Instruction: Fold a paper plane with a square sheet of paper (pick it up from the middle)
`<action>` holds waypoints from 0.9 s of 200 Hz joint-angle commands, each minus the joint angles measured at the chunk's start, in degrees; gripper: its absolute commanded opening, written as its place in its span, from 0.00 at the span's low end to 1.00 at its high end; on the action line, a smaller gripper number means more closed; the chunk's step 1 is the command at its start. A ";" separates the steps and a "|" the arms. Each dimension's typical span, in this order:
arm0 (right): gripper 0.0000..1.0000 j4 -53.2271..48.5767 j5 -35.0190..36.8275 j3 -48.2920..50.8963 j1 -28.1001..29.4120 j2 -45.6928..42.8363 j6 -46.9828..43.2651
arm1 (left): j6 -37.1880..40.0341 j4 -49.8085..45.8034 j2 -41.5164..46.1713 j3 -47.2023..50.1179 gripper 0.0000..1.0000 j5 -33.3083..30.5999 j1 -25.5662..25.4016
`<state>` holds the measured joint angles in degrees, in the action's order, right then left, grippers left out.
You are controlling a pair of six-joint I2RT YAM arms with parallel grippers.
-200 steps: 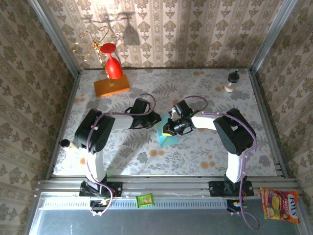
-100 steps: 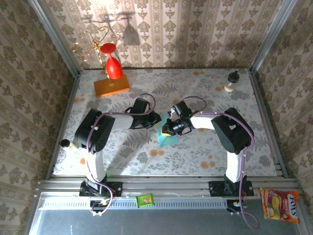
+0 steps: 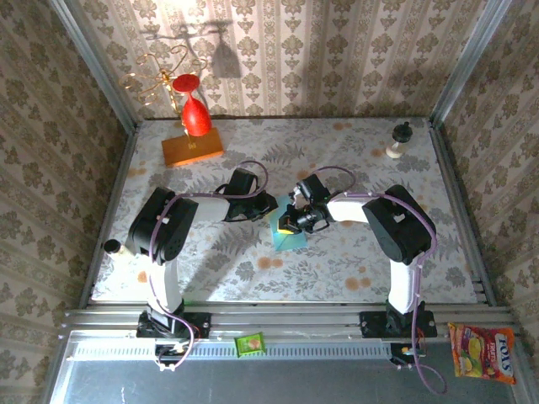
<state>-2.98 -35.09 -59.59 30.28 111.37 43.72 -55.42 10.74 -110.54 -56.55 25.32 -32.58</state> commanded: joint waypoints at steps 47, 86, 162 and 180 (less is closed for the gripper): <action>0.05 -1.05 1.24 -0.13 0.30 1.39 0.64 | 0.66 -1.59 -3.00 0.22 0.18 -0.21 -1.44; 0.05 -1.90 2.22 -0.04 0.34 2.11 1.26 | 0.66 -1.40 -2.75 0.40 0.18 -0.24 -1.44; 0.14 -3.46 2.75 0.32 0.31 2.89 1.38 | 0.66 -1.95 3.58 0.82 0.21 -1.76 -0.76; 0.22 -4.09 2.66 0.35 0.30 3.00 1.20 | 0.82 -3.01 6.90 1.62 0.23 -3.72 -0.32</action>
<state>-2.87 -35.18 -59.75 30.28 111.92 45.08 -55.42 10.00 -109.08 -56.10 24.18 -32.93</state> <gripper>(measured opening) 0.178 0.215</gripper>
